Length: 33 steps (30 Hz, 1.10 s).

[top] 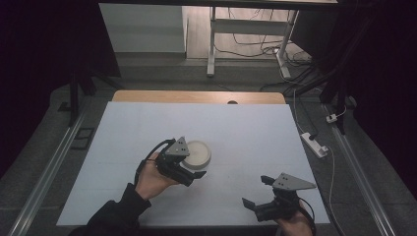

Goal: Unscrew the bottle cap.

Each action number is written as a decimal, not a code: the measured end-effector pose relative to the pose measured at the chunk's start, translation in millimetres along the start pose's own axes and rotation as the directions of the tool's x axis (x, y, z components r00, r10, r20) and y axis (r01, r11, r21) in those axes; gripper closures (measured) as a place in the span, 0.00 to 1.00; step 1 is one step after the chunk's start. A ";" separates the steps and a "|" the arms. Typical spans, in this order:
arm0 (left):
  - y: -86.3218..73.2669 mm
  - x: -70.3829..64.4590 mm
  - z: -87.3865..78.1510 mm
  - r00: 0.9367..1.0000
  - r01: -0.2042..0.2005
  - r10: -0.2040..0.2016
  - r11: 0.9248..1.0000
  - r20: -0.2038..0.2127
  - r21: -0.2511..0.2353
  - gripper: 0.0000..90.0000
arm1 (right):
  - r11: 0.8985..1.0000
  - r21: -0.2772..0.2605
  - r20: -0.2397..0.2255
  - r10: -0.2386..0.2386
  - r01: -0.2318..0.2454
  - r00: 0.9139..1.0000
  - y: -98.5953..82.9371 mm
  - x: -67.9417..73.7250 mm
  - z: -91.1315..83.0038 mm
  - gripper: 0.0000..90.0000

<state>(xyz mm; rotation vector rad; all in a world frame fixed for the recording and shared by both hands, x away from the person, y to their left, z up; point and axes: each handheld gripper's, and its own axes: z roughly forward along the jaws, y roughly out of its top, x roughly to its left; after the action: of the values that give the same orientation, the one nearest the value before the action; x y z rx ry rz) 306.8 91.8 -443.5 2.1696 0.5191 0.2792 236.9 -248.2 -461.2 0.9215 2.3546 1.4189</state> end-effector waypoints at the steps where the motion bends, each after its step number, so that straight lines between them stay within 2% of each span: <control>1: 0.0 0.1 -0.5 1.000 0.002 -0.002 1.000 0.003 -0.002 0.08 | 1.000 -0.004 -0.004 -0.004 0.004 1.000 1.6 0.9 0.5 0.00; 13: 0.7 -1.6 -0.4 1.000 0.003 -0.003 1.000 0.007 -0.007 0.08 | 0.999 -0.026 -0.039 -0.019 0.018 0.999 23.9 10.8 11.1 0.00; 16: 0.7 -1.0 -1.2 1.000 -0.001 0.001 1.000 0.005 -0.006 0.08 | 0.999 -0.027 -0.058 -0.038 0.036 0.998 32.1 13.0 16.6 0.00; 25: 0.4 -0.8 -1.0 1.000 0.000 0.000 1.000 0.005 -0.007 0.08 | 0.994 -0.040 -0.075 -0.102 0.099 0.992 51.7 19.1 29.0 0.00; 30: 0.4 -1.0 -1.0 1.000 -0.001 0.001 1.000 0.005 -0.008 0.08 | 0.995 -0.014 -0.089 -0.100 0.099 0.991 59.1 20.3 39.7 0.00; 33: 0.3 -0.7 -1.3 1.000 0.000 0.000 1.000 0.006 -0.011 0.08 | 0.995 -0.003 -0.081 -0.100 0.100 0.992 63.0 21.8 45.2 0.00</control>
<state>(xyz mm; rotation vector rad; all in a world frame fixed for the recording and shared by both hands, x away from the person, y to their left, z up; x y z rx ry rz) 305.8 92.2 -442.5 2.1592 0.5137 0.2751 267.4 -181.9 -427.2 0.7481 2.4228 1.4424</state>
